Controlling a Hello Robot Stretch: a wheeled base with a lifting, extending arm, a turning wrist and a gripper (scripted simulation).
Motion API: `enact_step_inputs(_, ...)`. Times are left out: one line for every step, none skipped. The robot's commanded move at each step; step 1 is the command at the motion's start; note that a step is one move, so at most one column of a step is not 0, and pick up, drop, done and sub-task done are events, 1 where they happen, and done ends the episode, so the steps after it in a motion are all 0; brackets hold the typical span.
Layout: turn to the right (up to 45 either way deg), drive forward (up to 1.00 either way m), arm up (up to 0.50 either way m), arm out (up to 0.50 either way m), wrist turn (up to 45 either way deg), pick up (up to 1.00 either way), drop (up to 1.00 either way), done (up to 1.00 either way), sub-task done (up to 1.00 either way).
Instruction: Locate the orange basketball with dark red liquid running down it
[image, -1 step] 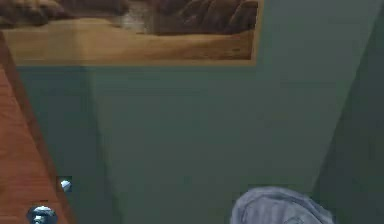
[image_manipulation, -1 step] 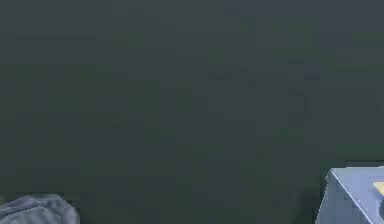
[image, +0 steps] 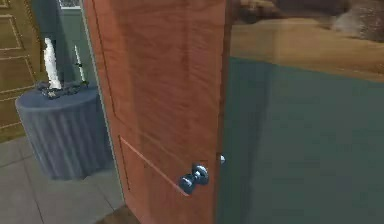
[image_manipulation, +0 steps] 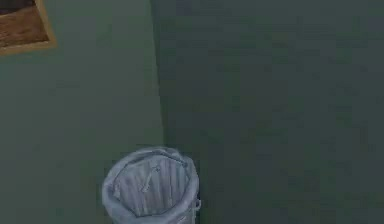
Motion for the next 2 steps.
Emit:
enact_step_inputs(-45.0,0.00,0.00,0.00,0.0,0.00,0.00,0.00,0.00)
enact_step_inputs(-3.0,0.00,0.00,0.00,0.0,0.00,0.00,0.00,0.00)
